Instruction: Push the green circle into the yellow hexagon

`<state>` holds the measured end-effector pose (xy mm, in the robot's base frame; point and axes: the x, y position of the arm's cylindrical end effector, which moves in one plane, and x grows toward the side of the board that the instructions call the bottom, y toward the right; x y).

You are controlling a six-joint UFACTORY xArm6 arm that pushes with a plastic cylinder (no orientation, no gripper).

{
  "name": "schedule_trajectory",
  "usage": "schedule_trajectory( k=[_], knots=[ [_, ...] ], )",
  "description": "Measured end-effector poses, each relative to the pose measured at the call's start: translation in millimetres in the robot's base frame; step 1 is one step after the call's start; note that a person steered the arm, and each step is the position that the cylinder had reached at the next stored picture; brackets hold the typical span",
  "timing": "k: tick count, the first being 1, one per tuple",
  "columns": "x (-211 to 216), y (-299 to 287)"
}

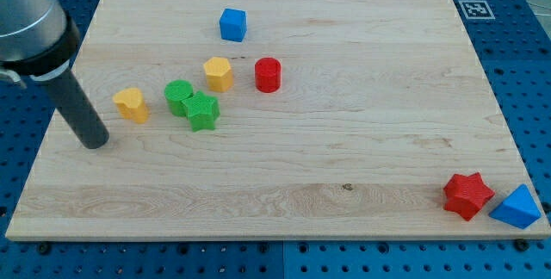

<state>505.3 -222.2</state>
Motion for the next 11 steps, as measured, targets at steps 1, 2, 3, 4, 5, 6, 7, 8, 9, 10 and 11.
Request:
schedule_trajectory(
  k=[1, 2, 3, 4, 5, 6, 7, 8, 9, 10, 11],
  knots=[
    [-7, 26],
    [-21, 49],
    [-38, 68],
    [-53, 85],
    [-67, 101],
    [-79, 115],
    [-88, 126],
    [-95, 136],
    [-104, 145],
    [-115, 154],
    [-128, 162]
  ],
)
